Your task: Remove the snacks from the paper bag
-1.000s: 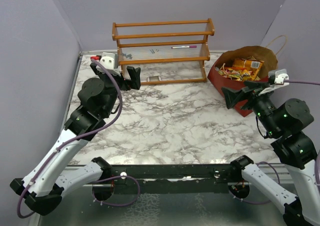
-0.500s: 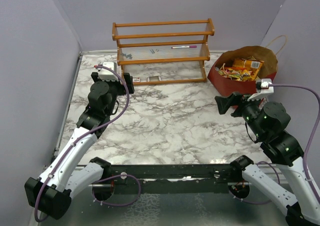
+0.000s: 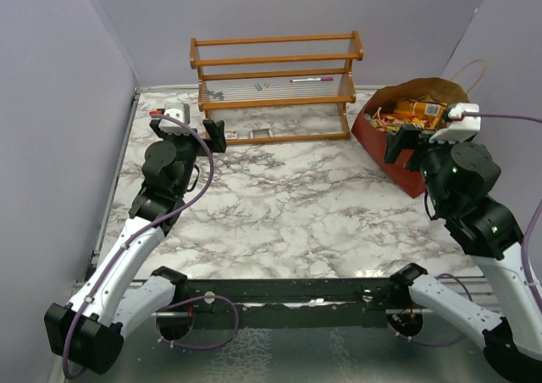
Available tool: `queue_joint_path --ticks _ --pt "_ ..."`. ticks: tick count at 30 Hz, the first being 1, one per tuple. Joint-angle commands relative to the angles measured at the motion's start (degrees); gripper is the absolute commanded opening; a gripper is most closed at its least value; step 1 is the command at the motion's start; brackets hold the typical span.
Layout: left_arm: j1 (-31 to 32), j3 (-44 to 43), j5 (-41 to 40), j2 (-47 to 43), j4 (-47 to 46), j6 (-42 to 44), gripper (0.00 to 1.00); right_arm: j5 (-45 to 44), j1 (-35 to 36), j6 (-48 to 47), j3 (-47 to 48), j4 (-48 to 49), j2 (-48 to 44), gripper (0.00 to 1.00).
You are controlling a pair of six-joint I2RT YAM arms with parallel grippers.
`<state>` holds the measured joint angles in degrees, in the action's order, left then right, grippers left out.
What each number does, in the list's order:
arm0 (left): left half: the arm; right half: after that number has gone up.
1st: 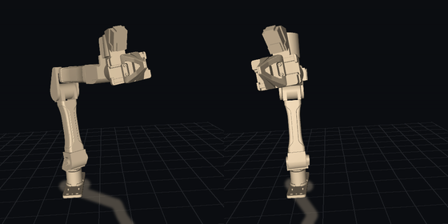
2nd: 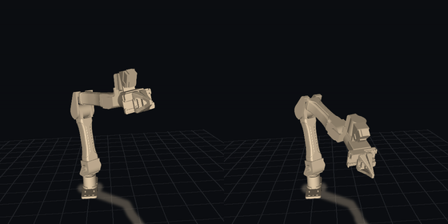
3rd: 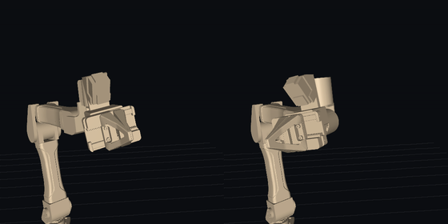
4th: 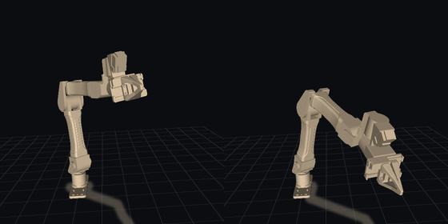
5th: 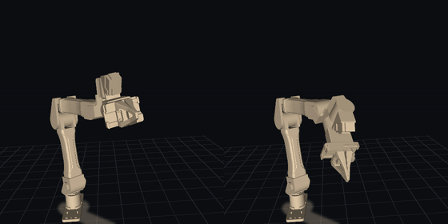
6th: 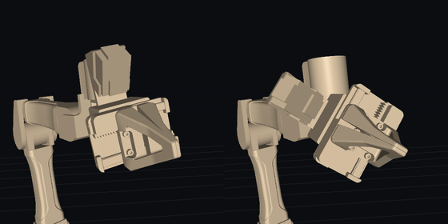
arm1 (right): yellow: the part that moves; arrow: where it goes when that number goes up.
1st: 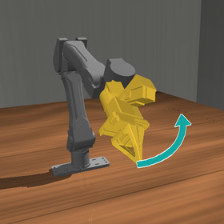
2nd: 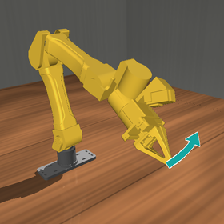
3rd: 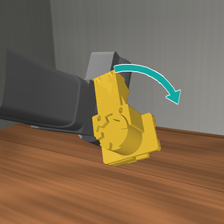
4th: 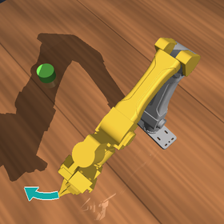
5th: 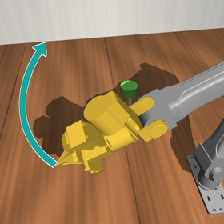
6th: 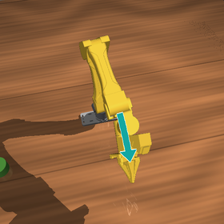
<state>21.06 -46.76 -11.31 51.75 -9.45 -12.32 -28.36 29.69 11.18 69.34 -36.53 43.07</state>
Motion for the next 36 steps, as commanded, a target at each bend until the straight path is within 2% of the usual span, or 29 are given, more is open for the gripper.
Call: queue_joint_path --ticks 1,4,9,13,17,19,21,25,27,28,31,33,36 --pt "-0.38 0.43 1.68 -1.40 -3.53 -1.00 0.99 -10.74 0.52 -12.34 3.60 -0.60 8.10 0.99" --pt "-0.42 0.41 1.78 -1.51 -3.72 -1.36 0.99 -9.67 0.55 -22.44 2.56 2.46 11.92 0.99" --pt "-0.55 0.35 1.77 -1.63 -3.72 -2.10 0.99 -15.88 0.61 -34.51 -0.01 10.58 18.10 0.99" --pt "-0.53 0.29 1.98 -1.53 -3.75 -2.59 0.99 -23.36 0.63 -45.99 -3.49 25.32 22.90 0.99" --pt "-0.65 0.27 1.50 -1.47 -3.51 -2.64 0.99 -26.72 0.63 -50.17 -3.01 31.96 27.30 0.97" --pt "-0.70 0.22 1.30 -1.52 -3.42 -2.62 0.99 -26.26 0.55 -50.51 -2.54 32.79 29.07 0.88" --pt "-0.79 0.26 1.13 -1.51 -3.39 -2.62 0.99 -26.76 0.54 -50.88 -1.69 32.37 31.03 0.69" --pt "-1.04 0.22 0.77 -1.51 -3.29 -2.62 0.99 -27.53 0.28 -51.79 -3.01 36.08 31.87 0.39" --pt "-1.06 0.26 0.62 -1.62 -3.34 -2.64 0.99 -27.04 0.28 -49.39 -2.08 33.06 31.73 0.27" --pt "-1.12 0.28 0.59 -1.60 -3.34 -2.65 0.99 -26.61 0.28 -46.10 -0.59 28.08 31.77 0.20" --pt "-1.23 0.28 0.39 -1.54 -3.25 -2.67 0.99 -21.67 0.28 -33.50 5.56 10.14 31.80 0.08" --pt "-1.30 0.25 0.60 -1.54 -3.25 -3.00 0.99 -15.08 0.28 -26.05 8.75 0.63 30.82 0.02" --pt "-1.56 0.35 0.91 -1.56 -3.33 -3.59 0.99 -0.27 0.28 -19.61 12.59 -9.52 28.72 0.01"
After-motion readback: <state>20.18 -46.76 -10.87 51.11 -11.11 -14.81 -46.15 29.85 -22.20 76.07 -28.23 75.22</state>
